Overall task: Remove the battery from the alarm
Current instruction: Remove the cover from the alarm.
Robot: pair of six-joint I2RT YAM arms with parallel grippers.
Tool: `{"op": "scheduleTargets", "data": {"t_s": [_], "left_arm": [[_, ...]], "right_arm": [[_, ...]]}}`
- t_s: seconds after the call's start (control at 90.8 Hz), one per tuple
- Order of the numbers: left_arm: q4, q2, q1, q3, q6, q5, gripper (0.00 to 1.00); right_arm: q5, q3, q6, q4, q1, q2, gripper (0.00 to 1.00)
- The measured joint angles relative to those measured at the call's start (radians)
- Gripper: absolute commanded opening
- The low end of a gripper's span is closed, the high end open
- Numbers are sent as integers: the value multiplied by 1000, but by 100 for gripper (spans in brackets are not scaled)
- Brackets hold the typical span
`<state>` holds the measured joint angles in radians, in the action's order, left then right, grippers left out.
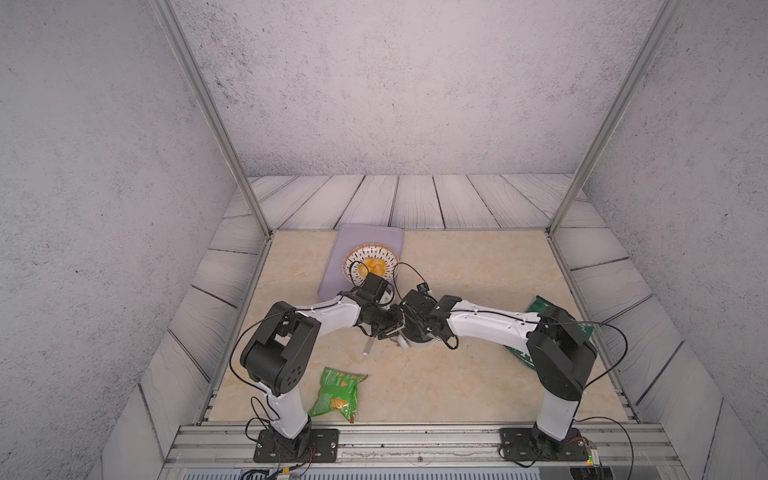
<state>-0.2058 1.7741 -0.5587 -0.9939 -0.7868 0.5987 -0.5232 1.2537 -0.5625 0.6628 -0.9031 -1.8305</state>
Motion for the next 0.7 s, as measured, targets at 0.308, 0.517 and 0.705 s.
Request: {"op": "scheduleTargets", "data": {"t_s": [0.308,0.517,0.705], "left_arm": [[2,-1,0,0,0,-3,64],[1,-1,0,0,1,-5,64],[-5,-1,0,-3,11,-10,64]], "right_arm": [[-64,54,74,22,-1,-61,21],[-36,17,117,-18,5,-46,21],[127,-50,153,-101,61,13,21]]}}
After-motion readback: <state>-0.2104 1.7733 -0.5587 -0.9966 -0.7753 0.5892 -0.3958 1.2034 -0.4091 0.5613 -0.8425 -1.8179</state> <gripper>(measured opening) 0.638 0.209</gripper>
